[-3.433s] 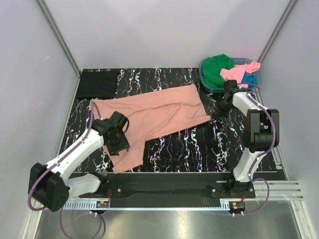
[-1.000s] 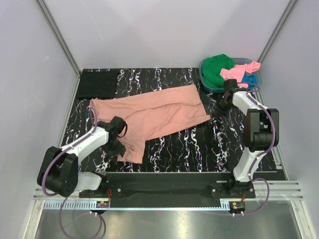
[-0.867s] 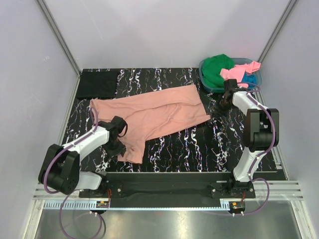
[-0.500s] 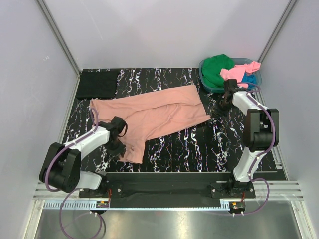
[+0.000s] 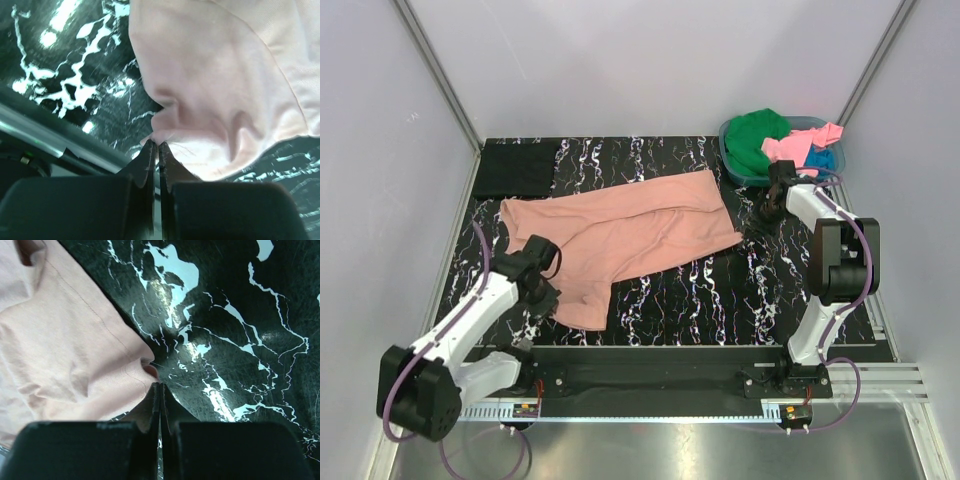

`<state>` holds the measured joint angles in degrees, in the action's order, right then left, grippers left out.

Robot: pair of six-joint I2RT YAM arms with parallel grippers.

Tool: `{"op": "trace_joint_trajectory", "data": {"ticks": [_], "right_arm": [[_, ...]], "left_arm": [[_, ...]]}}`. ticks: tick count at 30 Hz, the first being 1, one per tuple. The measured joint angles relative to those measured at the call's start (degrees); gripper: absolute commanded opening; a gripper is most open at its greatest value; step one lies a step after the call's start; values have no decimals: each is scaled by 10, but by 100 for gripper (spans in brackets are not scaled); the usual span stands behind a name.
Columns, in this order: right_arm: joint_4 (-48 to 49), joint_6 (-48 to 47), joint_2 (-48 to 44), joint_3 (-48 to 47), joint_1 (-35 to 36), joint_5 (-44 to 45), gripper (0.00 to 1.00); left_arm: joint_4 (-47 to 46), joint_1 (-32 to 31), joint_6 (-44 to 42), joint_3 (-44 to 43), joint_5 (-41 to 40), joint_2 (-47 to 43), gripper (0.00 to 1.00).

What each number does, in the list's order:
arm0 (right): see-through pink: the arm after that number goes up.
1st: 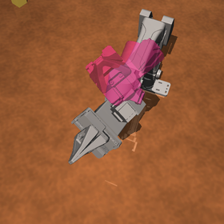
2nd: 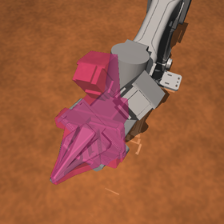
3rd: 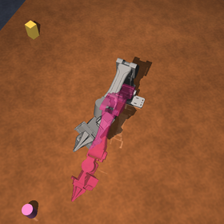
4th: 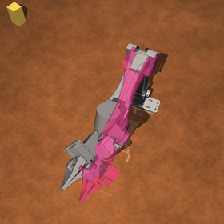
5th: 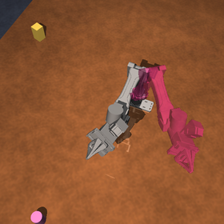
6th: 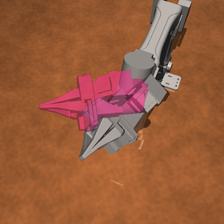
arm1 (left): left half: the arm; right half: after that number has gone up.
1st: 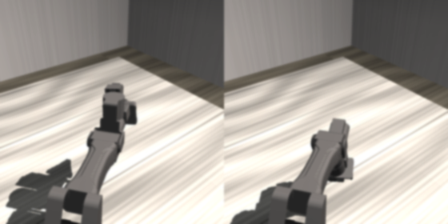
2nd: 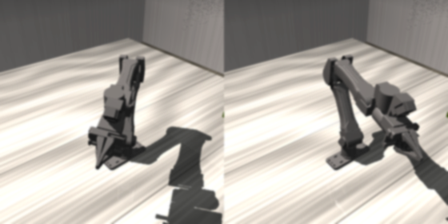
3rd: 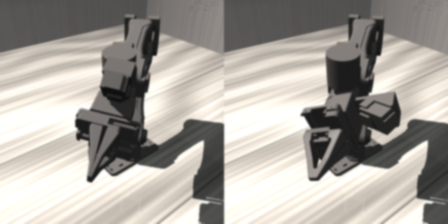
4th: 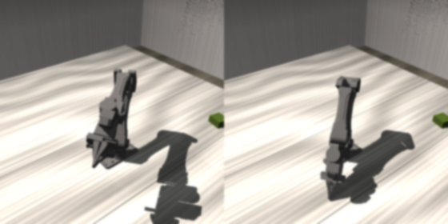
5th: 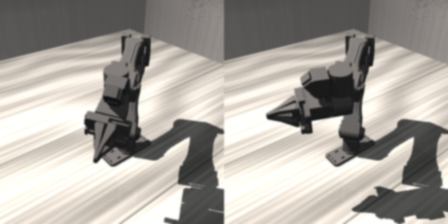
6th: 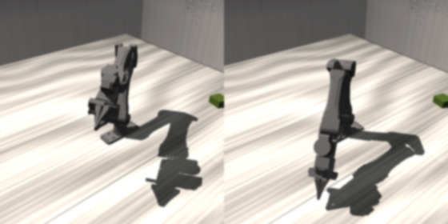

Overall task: Fold and stack the t-shirts
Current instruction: Fold the tshirt

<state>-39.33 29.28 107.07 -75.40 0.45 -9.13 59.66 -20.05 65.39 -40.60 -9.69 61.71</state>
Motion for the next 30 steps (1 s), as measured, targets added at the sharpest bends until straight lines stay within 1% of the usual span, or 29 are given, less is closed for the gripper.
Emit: {"op": "trace_joint_trajectory", "data": {"ticks": [3,10,14,17,19,21,24,27,30], "right_arm": [[-1,0,0,10,4,1,0],[-13,-3,-15,48,24,7,0],[-18,-7,-38,70,27,11,0],[-27,-11,-52,76,27,19,0],[-26,-13,-55,76,27,23,0],[-29,-15,-57,75,27,27,0],[-44,-24,-57,62,27,39,0],[-59,-30,-54,23,27,44,0],[-61,-36,-39,-30,27,50,0]], "left_arm": [[24,0,20,5,6,-40,1],[81,0,66,33,28,-168,0],[107,1,77,33,41,-213,0],[113,1,76,33,43,-225,0],[114,1,66,27,43,-212,0],[113,1,49,6,41,-178,0],[110,2,11,-57,26,-99,0],[92,6,-33,-137,2,-23,0],[75,22,-77,-194,-16,21,0]]}}
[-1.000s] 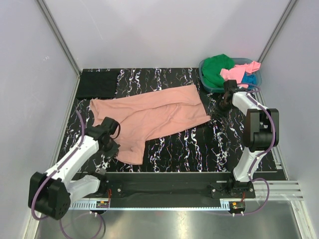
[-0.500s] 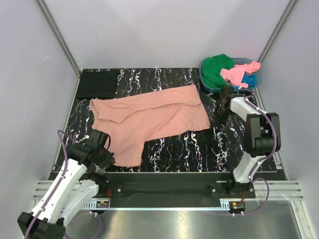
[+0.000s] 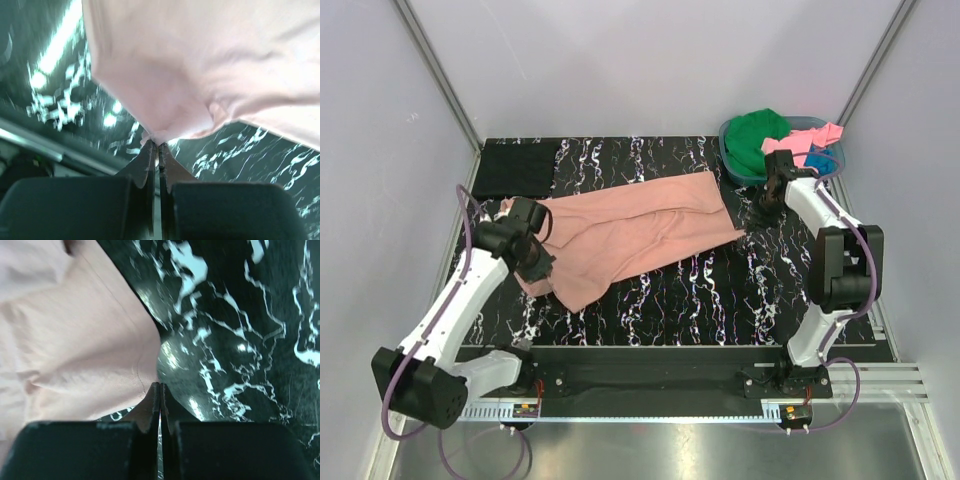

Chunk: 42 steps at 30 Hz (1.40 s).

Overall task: Fold and stack the t-shirts
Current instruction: Fold the tshirt

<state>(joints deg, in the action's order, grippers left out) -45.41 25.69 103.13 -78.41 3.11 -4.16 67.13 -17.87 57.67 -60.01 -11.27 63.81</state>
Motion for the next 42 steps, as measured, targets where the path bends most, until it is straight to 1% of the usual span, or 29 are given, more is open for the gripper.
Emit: {"op": "trace_joint_trajectory", "data": {"ticks": [5,9,13,16,21,28,32,42], "right_arm": [[-10,-5,49,-72,0,-1,0],[-21,-14,96,-129,0,-10,0],[-35,-22,134,-185,0,-24,0],[-46,-28,158,-229,0,-30,1],[-59,-38,194,-285,0,-38,3],[-74,-45,244,-331,3,-57,6],[-78,-45,266,-350,7,-61,6],[-91,-45,305,-410,16,-63,6]], "left_arm": [[-28,44,-73,-57,-19,49,0],[-56,75,-128,-100,-26,104,0],[-81,85,-165,-150,-29,162,0],[-99,92,-186,-173,-31,188,0],[-113,124,-209,-220,-35,228,0],[-131,157,-232,-282,-37,285,0],[-141,163,-237,-313,-35,319,0],[-160,166,-251,-360,-20,396,0]]}}
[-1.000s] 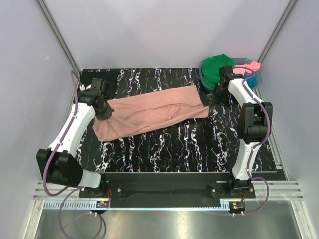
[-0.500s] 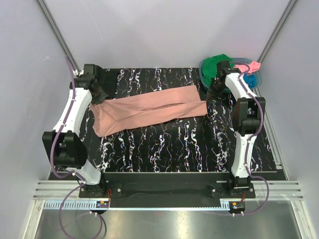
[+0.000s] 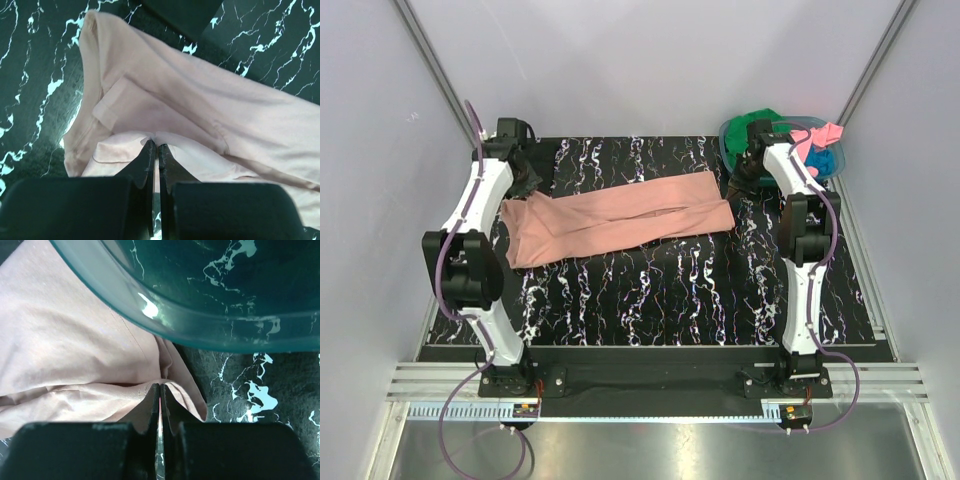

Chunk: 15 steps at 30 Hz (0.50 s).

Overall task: Fold and stack the t-shirts
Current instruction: Fold the tshirt

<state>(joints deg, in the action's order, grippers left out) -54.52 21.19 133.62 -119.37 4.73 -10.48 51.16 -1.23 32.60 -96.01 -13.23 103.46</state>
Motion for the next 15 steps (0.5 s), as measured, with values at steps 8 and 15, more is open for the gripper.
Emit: {"op": "trace_joint_trajectory", "data": {"ticks": [8,15], "right_arm": [[-10,1,14,-23,0,0,6],[-18,2,33,-53,0,0,6]], "left_arm": [[-6,10,-7,-20,2,24,0],[-17,33,-8,-40,7,38,0]]}}
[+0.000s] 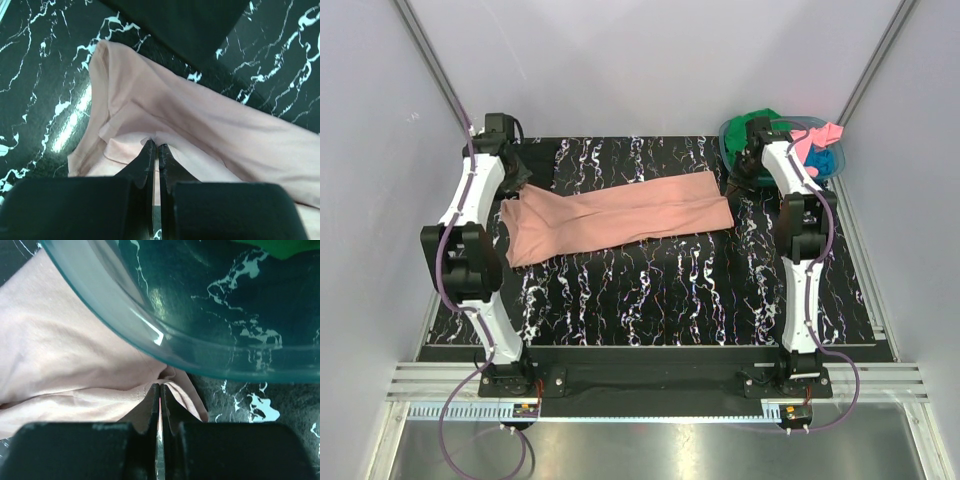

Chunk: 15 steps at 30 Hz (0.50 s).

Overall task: Fold and stack the t-shirts
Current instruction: Fold the tshirt

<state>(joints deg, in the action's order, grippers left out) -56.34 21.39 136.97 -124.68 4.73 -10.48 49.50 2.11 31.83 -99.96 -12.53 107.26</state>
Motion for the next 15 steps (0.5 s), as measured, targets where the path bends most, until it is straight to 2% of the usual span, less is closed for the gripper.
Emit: {"op": "trace_joint_trajectory", "data": {"ticks": [12,15], "right_arm": [[-9,0,24,-28,0,0,8],[-10,0,37,-50,0,0,10]], "left_arm": [[-21,12,-1,-5,14,45,0],[-28,12,-1,-6,16,59,4]]}}
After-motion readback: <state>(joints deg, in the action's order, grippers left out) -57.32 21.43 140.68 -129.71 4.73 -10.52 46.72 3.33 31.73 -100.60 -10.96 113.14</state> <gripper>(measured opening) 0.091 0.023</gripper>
